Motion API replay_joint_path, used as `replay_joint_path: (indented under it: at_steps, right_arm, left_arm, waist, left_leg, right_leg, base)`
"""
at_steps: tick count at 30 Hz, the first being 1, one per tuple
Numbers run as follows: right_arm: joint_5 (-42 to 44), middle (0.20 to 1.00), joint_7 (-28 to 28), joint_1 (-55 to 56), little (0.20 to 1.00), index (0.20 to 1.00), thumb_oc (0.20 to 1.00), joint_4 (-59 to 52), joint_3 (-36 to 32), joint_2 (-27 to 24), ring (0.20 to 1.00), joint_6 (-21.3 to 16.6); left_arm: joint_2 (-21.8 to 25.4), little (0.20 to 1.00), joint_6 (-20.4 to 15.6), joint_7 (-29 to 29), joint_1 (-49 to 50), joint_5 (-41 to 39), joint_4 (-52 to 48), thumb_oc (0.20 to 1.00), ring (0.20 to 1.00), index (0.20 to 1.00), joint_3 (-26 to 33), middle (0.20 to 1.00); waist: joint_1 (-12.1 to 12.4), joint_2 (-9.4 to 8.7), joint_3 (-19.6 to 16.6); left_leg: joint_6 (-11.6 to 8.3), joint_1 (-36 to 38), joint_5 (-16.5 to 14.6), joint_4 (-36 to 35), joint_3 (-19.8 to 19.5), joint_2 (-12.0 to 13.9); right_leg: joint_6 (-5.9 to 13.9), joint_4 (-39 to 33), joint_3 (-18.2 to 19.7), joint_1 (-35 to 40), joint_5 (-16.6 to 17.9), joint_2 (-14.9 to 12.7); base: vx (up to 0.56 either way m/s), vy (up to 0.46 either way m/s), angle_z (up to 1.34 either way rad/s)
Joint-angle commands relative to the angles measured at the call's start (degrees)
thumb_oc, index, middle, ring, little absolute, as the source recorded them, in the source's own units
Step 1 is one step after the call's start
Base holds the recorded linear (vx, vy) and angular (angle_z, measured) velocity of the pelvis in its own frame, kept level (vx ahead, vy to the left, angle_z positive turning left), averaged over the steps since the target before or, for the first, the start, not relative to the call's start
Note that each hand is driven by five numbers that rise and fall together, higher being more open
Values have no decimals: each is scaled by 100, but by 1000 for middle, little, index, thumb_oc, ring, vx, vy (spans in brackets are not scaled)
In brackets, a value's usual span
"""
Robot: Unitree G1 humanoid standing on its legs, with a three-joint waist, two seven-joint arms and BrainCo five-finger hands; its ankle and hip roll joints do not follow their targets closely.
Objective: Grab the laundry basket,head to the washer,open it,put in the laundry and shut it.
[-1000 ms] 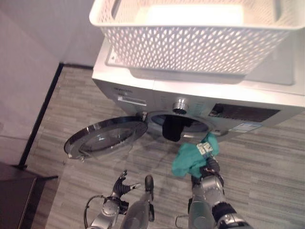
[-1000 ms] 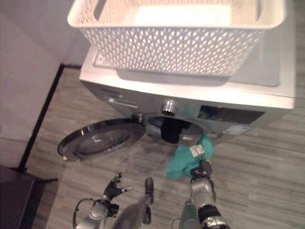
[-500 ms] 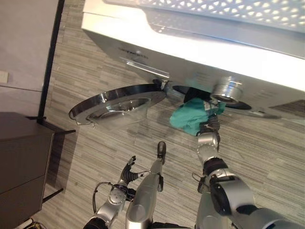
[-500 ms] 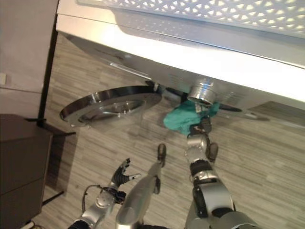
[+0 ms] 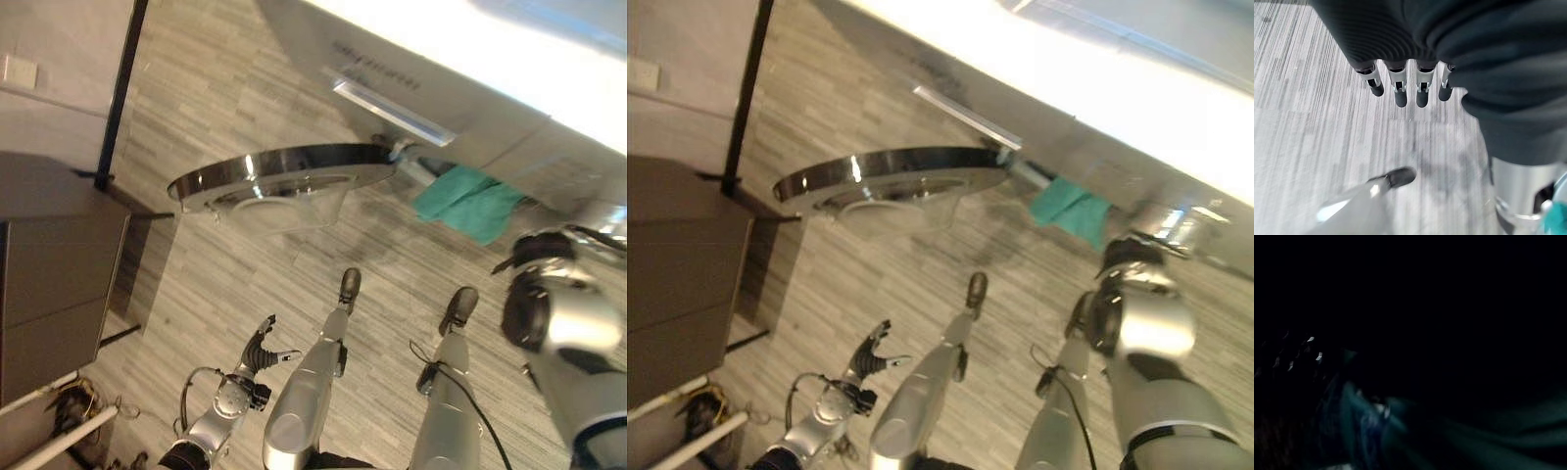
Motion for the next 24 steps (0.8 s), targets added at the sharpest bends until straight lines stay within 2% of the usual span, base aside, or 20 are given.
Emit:
replay_joint_path:
  at_steps: [1, 4, 5, 6, 7, 8, 9, 10, 11, 12, 15, 17, 19, 20, 21, 22, 23, 24]
  right_arm:
    - [-706, 200, 112, -1946, 200, 200, 200, -921, 1110, -1453, 200, 236]
    - [-677, 200, 273, -1881, 200, 200, 200, -868, 1330, -1559, 200, 242]
    - [-822, 862, 267, -1778, 862, 862, 862, -301, 1494, -1568, 862, 645]
    - [-813, 1000, 302, -1844, 1000, 1000, 1000, -230, 1532, -1587, 1000, 682]
    - [-1285, 1000, 401, -1790, 1000, 1000, 1000, 472, 1861, -1530, 1000, 1420]
    - [-1294, 1000, 447, -1914, 1000, 1000, 1000, 566, 1940, -1549, 1000, 1472]
    - [-1866, 1000, 561, -1913, 1000, 1000, 1000, 1061, 2335, -1533, 1000, 2054]
    - [-1876, 1000, 581, -1984, 1000, 1000, 1000, 1107, 2385, -1537, 1000, 2079]
    - [-2219, 1000, 821, -1991, 1000, 1000, 1000, 1338, 2650, -1488, 1000, 2401]
    - [-2488, 1000, 882, -1962, 1000, 1000, 1000, 1416, 2839, -1465, 1000, 2534]
    - [-2801, 1000, 976, -1909, 1000, 1000, 1000, 1374, 3027, -1378, 1000, 2591]
    - [-2786, 1000, 806, -1811, 1000, 1000, 1000, 1014, 2995, -1345, 1000, 2265]
    - [-2311, 1000, 734, -1681, 1000, 1000, 1000, 464, 2713, -1339, 1000, 1851]
    - [-1936, 1000, 712, -1535, 1000, 1000, 1000, 168, 2452, -1320, 1000, 1571]
    - [-1297, 1000, 747, -1321, 1000, 1000, 1000, -382, 1951, -1218, 1000, 1029]
    - [-1072, 1000, 803, -1198, 1000, 1000, 1000, -693, 1751, -1155, 1000, 802]
    - [-1024, 1000, 832, -823, 1000, 1000, 1000, -1373, 1497, -977, 1000, 459]
    - [-1467, 1000, 736, 26, 1000, 1000, 1000, -2585, 1291, -445, 1000, 179]
  left_arm:
    - [212, 1000, -60, -69, 9, -140, -20, 1000, 1000, 1000, -274, 1000]
    - [176, 1000, -62, -95, 7, -168, -34, 1000, 1000, 1000, -235, 1000]
    - [210, 1000, -81, -105, 9, -173, -78, 1000, 1000, 1000, -232, 1000]
    - [215, 1000, -79, -107, 19, -175, -90, 1000, 1000, 1000, -231, 1000]
    - [273, 1000, -80, -131, -10, -209, -118, 1000, 1000, 1000, -203, 1000]
    - [260, 1000, -76, -137, -6, -217, -133, 1000, 1000, 1000, -190, 1000]
    - [323, 1000, -84, -158, 3, -279, -238, 1000, 1000, 1000, -139, 1000]
    - [313, 1000, -78, -161, 9, -284, -254, 1000, 1000, 1000, -129, 1000]
    - [341, 1000, -60, -190, 16, -257, -333, 1000, 1000, 1000, -96, 1000]
    - [349, 1000, -53, -215, 42, -244, -416, 1000, 1000, 1000, -62, 1000]
    - [342, 1000, -15, -235, 118, -249, -525, 1000, 1000, 1000, 34, 1000]
    - [306, 1000, -11, -208, 130, -268, -569, 1000, 1000, 1000, 85, 1000]
    - [266, 1000, -7, -161, 117, -213, -551, 1000, 1000, 1000, 112, 1000]
    - [253, 1000, 3, -155, 98, -191, -520, 1000, 1000, 1000, 123, 1000]
    - [222, 1000, 10, -111, 11, -141, -417, 1000, 1000, 1000, 107, 1000]
    - [206, 1000, -2, -79, -24, -121, -365, 1000, 1000, 1000, 99, 1000]
    - [184, 1000, -34, -10, -54, -80, -282, 1000, 1000, 1000, 149, 1000]
    - [118, 1000, -62, 88, -104, -46, -206, 1000, 1000, 1000, 291, 1000]
  waist:
    - [17, 232, -364]
    - [31, 219, -400]
    - [49, 185, -400]
    - [56, 181, -408]
    - [81, 144, -368]
    - [74, 157, -363]
    - [103, 132, -322]
    - [96, 144, -316]
    - [94, 148, -285]
    - [90, 143, -256]
    - [46, 150, -207]
    - [17, 147, -146]
    - [-27, 165, -112]
    - [-51, 169, -95]
    - [-65, 172, -77]
    - [-67, 167, -66]
    - [-79, 144, -5]
    - [-193, 74, 92]
  left_leg:
    - [-237, -5, -531, 84, 307, 169]
    - [-256, -103, -493, 34, 314, 196]
    - [-260, -129, -487, 32, 327, 214]
    - [-262, -134, -488, 31, 334, 216]
    - [-262, -151, -473, 34, 343, 240]
    - [-263, -157, -473, 33, 350, 242]
    - [-263, -164, -456, 33, 363, 256]
    - [-262, -166, -456, 32, 367, 256]
    - [-263, -167, -450, 32, 380, 261]
    - [-259, -163, -443, 33, 375, 261]
    - [-259, -146, -438, 32, 396, 272]
    - [-260, -124, -428, 31, 415, 278]
    - [-255, -111, -436, 27, 416, 281]
    - [-255, -98, -441, 27, 418, 281]
    - [-260, -69, -451, 28, 420, 270]
    - [-265, -52, -459, 28, 421, 266]
    - [-252, -87, -358, 49, 434, 259]
    - [-239, -40, -355, 65, 438, 271]
  right_leg:
    - [-26, 1684, 308, -590, -1513, -132]
    - [-37, 1842, 318, -792, -1571, -120]
    - [-47, 1915, 335, -871, -1593, -98]
    - [-49, 1921, 343, -884, -1596, -96]
    - [-59, 1932, 333, -920, -1603, -87]
    - [-61, 1936, 341, -933, -1604, -85]
    - [-64, 1935, 327, -945, -1593, -88]
    - [-65, 1936, 331, -950, -1593, -87]
    - [-65, 1934, 322, -960, -1583, -87]
    - [-77, 1943, 328, -960, -1587, -78]
    - [-80, 1939, 336, -956, -1574, -59]
    - [-73, 1907, 338, -927, -1545, -44]
    - [-64, 1895, 359, -921, -1544, -30]
    - [-61, 1887, 367, -908, -1546, -27]
    - [-51, 1873, 375, -882, -1548, -24]
    - [-46, 1867, 372, -867, -1547, -25]
    - [-78, 1841, 319, -876, -1397, -25]
    - [-86, 1790, 322, -797, -1352, 0]
  base:
    - [15, -15, 15]
    - [6, -15, 2]
    - [9, -37, 1]
    - [-5, -39, 1]
    - [0, 0, 0]
    - [-23, -42, -1]
    - [0, 0, 0]
    - [0, 0, 0]
    - [0, 0, 0]
    - [0, 0, 0]
    - [-17, -1, -4]
    - [0, 0, 0]
    - [0, 0, 0]
    - [0, 0, 0]
    - [-19, 6, -4]
    - [-111, 14, -4]
    - [-114, -3, -2]
    - [-122, -5, 2]
